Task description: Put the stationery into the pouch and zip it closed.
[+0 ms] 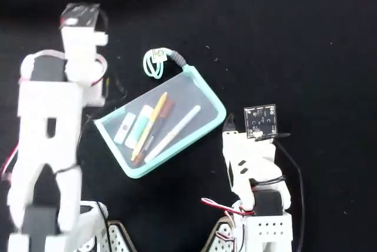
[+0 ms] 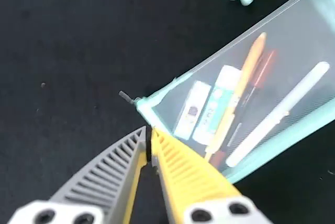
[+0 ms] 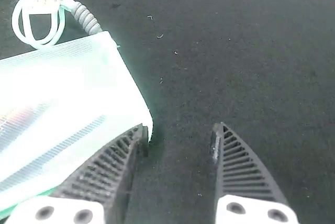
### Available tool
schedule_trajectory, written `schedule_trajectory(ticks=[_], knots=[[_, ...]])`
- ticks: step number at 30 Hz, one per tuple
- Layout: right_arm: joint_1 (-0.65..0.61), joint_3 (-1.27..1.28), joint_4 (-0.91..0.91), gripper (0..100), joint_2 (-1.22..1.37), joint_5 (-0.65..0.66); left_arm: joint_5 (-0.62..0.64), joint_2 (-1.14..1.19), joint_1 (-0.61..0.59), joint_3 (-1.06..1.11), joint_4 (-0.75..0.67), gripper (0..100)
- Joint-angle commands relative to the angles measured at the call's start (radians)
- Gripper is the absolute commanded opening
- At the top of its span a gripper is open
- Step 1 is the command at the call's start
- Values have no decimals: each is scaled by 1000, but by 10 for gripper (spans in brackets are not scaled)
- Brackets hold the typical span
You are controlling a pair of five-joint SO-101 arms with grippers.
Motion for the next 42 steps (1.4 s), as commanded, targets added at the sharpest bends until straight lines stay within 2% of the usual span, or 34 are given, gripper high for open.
schedule_trajectory(ticks=[1, 5, 9, 14, 18, 26, 29, 35, 40, 42], knots=[[11, -2, 3, 198, -36, 14, -52, -265, -41, 268, -91, 29], [11, -2, 3, 198, -36, 14, -130, -535, -58, 613, -224, 29], [11, -2, 3, 198, -36, 14, -150, -818, -58, 858, -313, 29], [9, -2, 5, 198, -36, 6, -147, -1168, -58, 1076, -345, 29], [9, -2, 5, 198, -36, 6, -149, -1415, -58, 1159, -345, 30], [12, -2, 40, 198, -36, 12, -226, -1361, -74, 1265, -373, 30], [11, -2, 187, 201, -39, 12, -226, -1363, -73, 1382, -394, 30], [9, -2, 451, 201, -45, 14, -224, -1363, -74, 1557, -535, 30], [14, -2, 482, 198, -45, 9, -224, -1361, -74, 1558, -514, 30], [14, -2, 482, 198, -45, 9, -224, -1361, -74, 1558, -446, 30]])
